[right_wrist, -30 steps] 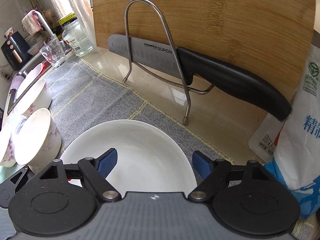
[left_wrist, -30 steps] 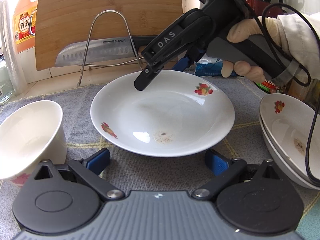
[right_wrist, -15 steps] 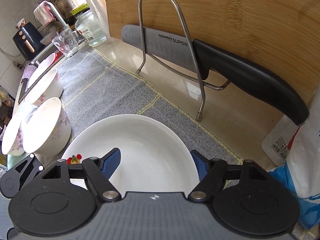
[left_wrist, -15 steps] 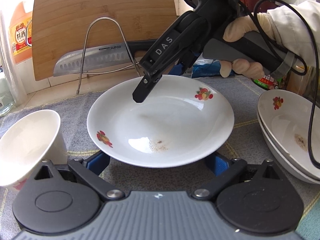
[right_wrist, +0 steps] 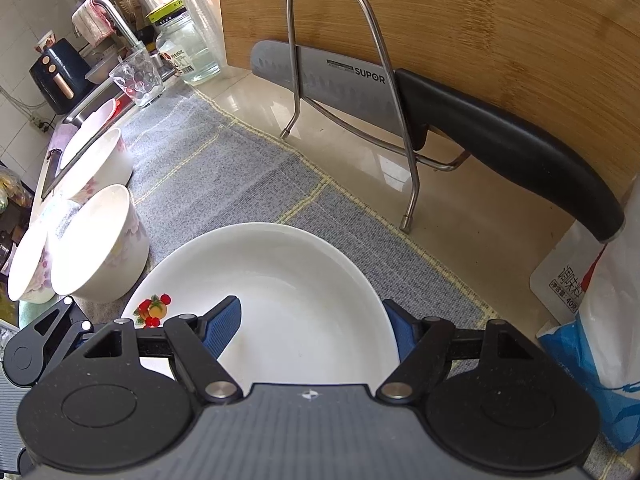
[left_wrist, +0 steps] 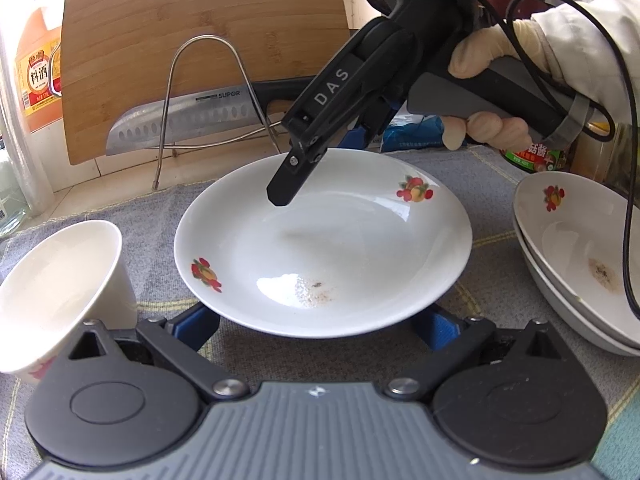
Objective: Organize plates and bowls
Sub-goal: 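Grasp the rim of the flower-printed plate on the towel with the right tool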
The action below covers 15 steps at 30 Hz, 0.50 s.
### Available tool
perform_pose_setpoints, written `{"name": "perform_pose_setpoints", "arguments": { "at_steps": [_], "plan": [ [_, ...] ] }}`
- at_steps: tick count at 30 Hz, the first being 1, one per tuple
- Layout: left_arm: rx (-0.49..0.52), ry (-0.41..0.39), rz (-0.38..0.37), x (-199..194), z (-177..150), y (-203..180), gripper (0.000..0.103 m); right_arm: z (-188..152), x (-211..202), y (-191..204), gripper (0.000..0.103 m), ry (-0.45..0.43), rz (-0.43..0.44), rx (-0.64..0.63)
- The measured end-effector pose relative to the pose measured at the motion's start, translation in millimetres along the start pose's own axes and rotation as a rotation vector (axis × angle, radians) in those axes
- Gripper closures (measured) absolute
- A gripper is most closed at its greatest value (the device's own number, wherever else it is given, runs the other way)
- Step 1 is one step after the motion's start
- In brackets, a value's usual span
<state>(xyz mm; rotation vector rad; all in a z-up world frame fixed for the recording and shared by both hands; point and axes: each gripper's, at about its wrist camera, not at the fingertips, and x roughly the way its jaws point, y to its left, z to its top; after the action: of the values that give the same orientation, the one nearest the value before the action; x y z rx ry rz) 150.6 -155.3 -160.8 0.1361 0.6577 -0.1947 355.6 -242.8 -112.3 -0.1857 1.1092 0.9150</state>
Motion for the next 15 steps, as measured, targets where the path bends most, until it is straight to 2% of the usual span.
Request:
{"name": "perform_pose_setpoints", "arguments": {
  "at_steps": [15],
  "plan": [
    [0.077,0.022,-0.023,-10.3,-2.3,2.2,0.002,-13.2,-17.8,7.3,0.022,-0.014,0.024,0.032]
  ]
}}
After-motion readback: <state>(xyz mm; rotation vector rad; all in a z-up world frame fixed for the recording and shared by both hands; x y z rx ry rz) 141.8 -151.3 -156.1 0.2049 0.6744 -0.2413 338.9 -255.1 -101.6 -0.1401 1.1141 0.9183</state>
